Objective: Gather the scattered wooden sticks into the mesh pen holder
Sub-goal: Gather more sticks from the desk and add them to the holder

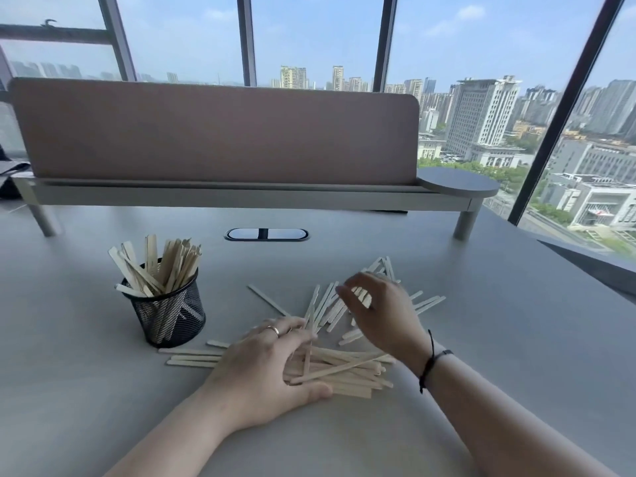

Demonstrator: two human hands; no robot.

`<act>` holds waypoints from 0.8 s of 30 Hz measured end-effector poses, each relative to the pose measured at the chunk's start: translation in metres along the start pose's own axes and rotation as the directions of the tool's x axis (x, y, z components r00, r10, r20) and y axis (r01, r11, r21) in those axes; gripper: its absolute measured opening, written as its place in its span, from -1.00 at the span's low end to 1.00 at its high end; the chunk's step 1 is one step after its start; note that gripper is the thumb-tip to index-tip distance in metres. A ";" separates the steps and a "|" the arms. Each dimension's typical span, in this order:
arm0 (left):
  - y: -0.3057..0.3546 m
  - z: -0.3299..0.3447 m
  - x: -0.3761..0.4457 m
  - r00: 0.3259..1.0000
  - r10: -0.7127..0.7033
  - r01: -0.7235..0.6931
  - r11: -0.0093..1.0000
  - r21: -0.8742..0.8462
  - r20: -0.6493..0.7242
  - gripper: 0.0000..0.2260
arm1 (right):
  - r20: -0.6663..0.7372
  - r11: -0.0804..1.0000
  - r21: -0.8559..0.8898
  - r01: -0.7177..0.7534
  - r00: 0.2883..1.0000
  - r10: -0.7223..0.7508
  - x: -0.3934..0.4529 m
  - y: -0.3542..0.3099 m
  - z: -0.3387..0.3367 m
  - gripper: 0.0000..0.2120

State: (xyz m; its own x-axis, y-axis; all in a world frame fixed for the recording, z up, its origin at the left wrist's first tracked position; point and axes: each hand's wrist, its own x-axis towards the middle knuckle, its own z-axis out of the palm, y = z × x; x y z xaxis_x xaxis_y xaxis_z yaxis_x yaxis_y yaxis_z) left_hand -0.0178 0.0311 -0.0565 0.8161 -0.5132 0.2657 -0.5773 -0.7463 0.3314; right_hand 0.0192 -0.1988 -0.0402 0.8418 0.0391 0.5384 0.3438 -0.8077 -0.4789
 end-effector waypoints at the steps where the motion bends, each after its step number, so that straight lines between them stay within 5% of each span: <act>1: -0.001 0.001 0.001 1.000 0.000 0.000 1.000 -0.009 -0.009 -0.21 | 0.038 0.996 -0.084 -0.034 0.999 0.037 0.013 0.013 0.001 -0.66; 5: -0.004 0.003 0.002 1.000 0.008 -0.008 1.000 -0.009 -0.019 -0.30 | 0.352 0.940 -0.325 -0.099 0.910 0.218 0.049 0.062 0.008 -0.42; 7: -0.007 0.002 0.003 1.000 -0.001 0.001 1.000 -0.028 -0.016 -0.35 | 0.402 0.914 -0.387 -0.124 0.869 0.288 0.055 0.075 0.011 -0.37; 14: -0.009 0.001 0.003 0.999 -0.044 0.043 0.993 -0.110 -0.007 -0.40 | 0.102 0.894 -0.414 -0.171 0.967 0.233 0.035 0.053 0.021 -0.53; 24: -0.001 -0.004 -0.001 0.998 0.008 -0.002 0.995 -0.098 0.064 -0.22 | 0.108 0.949 -0.301 -0.098 0.985 0.136 -0.024 0.010 0.014 -0.67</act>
State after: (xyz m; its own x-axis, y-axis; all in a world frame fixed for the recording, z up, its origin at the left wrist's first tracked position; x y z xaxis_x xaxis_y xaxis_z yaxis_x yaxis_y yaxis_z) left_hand -0.0179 0.0340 -0.0531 0.8117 -0.5449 0.2103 -0.5785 -0.7003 0.4182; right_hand 0.0086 -0.1993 -0.0678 0.9208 -0.0077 0.3899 0.1186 -0.9469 -0.2987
